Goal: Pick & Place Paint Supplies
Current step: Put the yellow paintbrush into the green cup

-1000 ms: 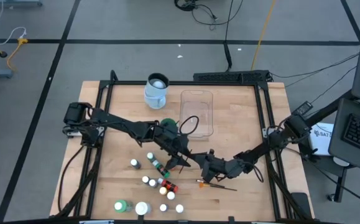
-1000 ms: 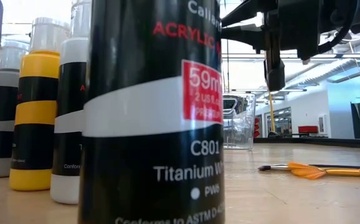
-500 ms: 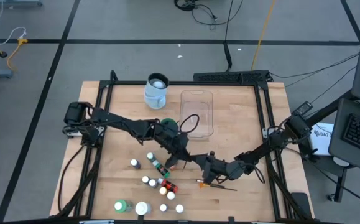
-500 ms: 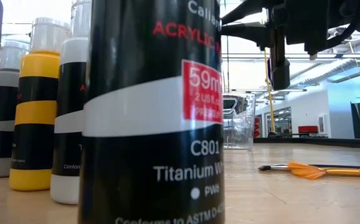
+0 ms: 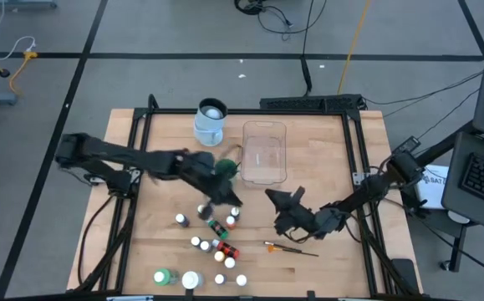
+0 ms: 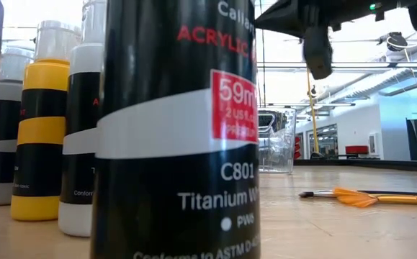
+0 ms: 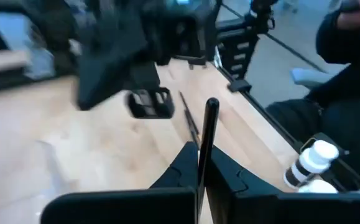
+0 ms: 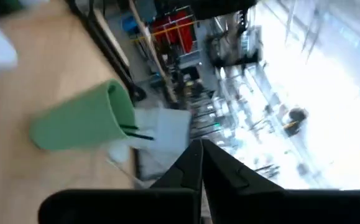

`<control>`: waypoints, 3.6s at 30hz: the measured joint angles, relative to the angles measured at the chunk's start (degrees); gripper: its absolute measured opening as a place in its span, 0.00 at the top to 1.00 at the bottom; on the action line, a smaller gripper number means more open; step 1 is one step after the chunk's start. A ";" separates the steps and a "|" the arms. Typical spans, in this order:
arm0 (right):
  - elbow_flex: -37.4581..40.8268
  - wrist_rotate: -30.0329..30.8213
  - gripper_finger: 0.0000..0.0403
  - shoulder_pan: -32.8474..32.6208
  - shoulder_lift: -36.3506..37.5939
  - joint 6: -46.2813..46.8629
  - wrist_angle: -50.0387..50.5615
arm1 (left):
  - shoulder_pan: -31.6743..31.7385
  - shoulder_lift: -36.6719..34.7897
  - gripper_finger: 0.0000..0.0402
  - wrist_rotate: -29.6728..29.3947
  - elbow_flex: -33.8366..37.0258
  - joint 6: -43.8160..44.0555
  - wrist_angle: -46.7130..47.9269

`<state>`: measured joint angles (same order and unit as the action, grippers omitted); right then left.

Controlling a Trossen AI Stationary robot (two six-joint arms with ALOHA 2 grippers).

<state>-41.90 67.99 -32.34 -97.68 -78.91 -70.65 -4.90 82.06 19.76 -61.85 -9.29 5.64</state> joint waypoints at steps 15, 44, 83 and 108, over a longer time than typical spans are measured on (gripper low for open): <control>12.21 -54.21 1.00 16.14 20.23 84.66 29.15 | 10.76 -21.03 1.00 -11.25 22.72 -2.70 -16.68; 32.95 -54.51 1.00 13.94 22.51 78.40 -0.89 | 14.53 -3.50 1.00 -20.58 28.00 6.85 -26.98; 32.90 -52.83 0.90 13.88 22.48 77.04 -1.10 | 11.55 -32.28 0.54 -28.58 27.76 5.33 -10.44; 32.90 -52.87 0.90 13.88 22.48 77.32 0.23 | 8.96 -47.63 0.99 -26.31 29.62 5.77 0.25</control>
<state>-8.99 15.11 -18.46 -75.20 -1.59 -70.41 4.06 34.43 -6.55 -32.23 -3.53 5.90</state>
